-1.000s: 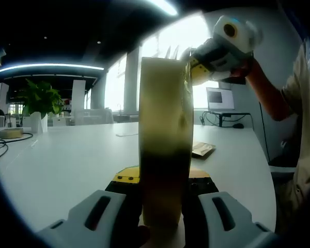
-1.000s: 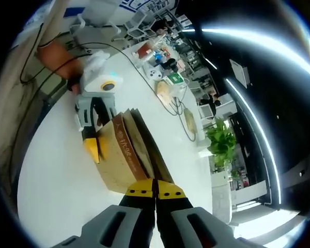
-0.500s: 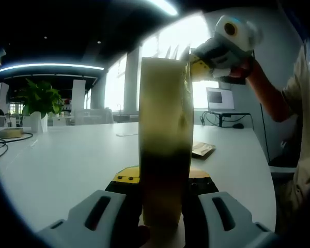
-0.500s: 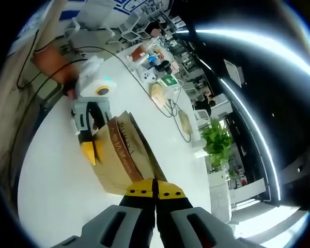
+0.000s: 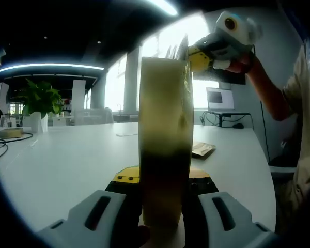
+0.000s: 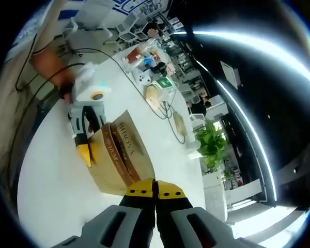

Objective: Extract single mask from mask box in order stack masks on table

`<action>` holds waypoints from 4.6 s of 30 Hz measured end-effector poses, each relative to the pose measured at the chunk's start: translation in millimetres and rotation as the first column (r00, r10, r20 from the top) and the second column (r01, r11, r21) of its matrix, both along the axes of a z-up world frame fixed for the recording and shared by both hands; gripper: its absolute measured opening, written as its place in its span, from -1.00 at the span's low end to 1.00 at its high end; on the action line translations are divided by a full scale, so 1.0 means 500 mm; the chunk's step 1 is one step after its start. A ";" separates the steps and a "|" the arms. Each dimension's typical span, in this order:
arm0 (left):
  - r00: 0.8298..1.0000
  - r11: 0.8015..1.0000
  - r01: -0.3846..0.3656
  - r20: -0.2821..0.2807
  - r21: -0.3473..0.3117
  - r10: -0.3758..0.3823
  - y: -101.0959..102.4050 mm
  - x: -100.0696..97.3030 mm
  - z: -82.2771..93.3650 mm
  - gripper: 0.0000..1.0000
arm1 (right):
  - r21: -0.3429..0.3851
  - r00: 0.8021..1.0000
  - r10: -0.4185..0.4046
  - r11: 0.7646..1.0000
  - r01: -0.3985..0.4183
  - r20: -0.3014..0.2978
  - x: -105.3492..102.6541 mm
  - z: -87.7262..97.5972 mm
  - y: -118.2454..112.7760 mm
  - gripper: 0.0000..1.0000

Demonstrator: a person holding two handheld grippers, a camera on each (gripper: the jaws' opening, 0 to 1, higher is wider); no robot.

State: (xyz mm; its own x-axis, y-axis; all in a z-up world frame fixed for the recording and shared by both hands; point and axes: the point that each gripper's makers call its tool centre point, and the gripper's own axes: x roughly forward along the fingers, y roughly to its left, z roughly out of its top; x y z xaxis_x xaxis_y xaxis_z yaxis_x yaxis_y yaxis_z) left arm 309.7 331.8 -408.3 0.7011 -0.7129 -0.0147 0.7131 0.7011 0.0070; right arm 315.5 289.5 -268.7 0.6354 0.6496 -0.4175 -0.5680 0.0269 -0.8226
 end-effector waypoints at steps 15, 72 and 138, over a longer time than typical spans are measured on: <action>1.000 1.000 0.001 -0.001 -0.001 -0.001 0.000 0.000 0.000 -0.61 | 0.022 0.999 -0.007 1.000 0.006 0.038 0.002 0.037 0.001 -1.00; 1.000 1.000 0.005 -0.001 0.000 -0.005 -0.001 -0.002 -0.001 -0.61 | 0.154 0.960 -0.089 0.987 0.049 0.266 0.005 0.271 -0.040 -1.00; 1.000 1.000 0.004 -0.001 0.001 -0.004 -0.001 -0.001 -0.001 -0.61 | 0.070 0.878 -0.466 0.885 0.461 0.113 0.229 0.068 -0.321 -1.00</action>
State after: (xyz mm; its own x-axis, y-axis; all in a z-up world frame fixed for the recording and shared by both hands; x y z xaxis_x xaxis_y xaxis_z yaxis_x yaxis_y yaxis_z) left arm 309.2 331.5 -408.7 0.6980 -0.7159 -0.0160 0.7161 0.6980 0.0067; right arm 429.8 129.1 -234.7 0.9122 0.2829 -0.2964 -0.3771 0.2966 -0.8774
